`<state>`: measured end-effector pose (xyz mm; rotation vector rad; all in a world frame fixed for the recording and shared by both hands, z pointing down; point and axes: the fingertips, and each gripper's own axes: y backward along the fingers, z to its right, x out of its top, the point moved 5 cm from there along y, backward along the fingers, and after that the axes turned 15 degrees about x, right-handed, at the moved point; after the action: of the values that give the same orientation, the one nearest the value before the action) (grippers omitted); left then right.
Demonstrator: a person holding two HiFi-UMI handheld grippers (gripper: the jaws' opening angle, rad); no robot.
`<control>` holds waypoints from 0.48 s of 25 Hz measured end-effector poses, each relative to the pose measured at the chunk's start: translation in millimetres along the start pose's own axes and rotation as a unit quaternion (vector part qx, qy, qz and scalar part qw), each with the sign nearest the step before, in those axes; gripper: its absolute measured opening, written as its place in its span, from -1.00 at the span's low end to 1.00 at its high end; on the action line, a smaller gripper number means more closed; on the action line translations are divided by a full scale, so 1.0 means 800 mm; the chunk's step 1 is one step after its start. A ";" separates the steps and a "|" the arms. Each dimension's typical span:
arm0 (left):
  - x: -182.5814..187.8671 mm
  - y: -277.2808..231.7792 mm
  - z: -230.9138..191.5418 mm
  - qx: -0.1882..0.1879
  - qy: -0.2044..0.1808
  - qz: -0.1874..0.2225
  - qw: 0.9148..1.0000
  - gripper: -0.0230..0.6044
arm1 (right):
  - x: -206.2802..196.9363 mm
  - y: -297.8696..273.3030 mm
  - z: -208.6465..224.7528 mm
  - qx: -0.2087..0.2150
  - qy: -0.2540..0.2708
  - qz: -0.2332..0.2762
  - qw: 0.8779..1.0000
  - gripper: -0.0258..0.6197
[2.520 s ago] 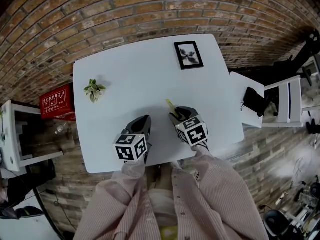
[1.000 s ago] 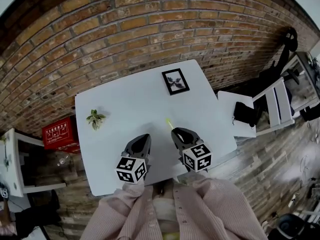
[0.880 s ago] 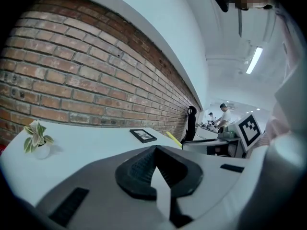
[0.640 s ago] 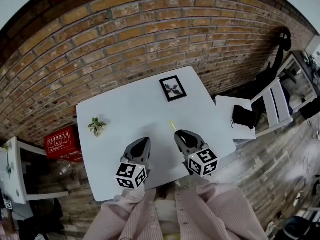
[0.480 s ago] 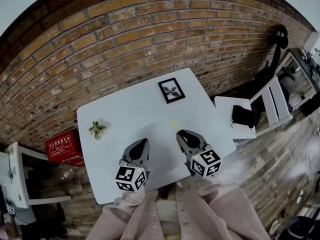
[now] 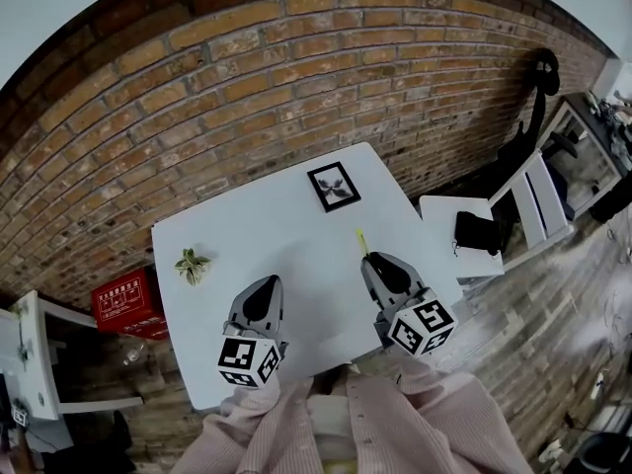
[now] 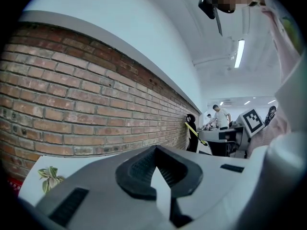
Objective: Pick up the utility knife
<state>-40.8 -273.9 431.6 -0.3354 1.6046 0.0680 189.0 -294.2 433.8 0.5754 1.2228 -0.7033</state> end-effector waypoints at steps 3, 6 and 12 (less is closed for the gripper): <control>0.013 0.002 0.000 0.003 -0.004 0.013 1.000 -0.95 | 0.017 0.007 0.001 -0.004 0.011 0.015 1.000 -0.71; 0.026 0.004 -0.003 0.007 -0.005 0.025 1.000 -0.95 | 0.035 0.013 0.001 -0.009 0.020 0.031 0.999 -0.71; 0.049 0.009 -0.007 0.018 -0.007 0.046 0.999 -0.95 | 0.063 0.022 -0.001 -0.016 0.038 0.057 0.998 -0.71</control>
<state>-49.3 -275.1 392.6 -0.2317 1.6050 0.1121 211.3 -290.9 385.2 0.6452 1.2602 -0.5694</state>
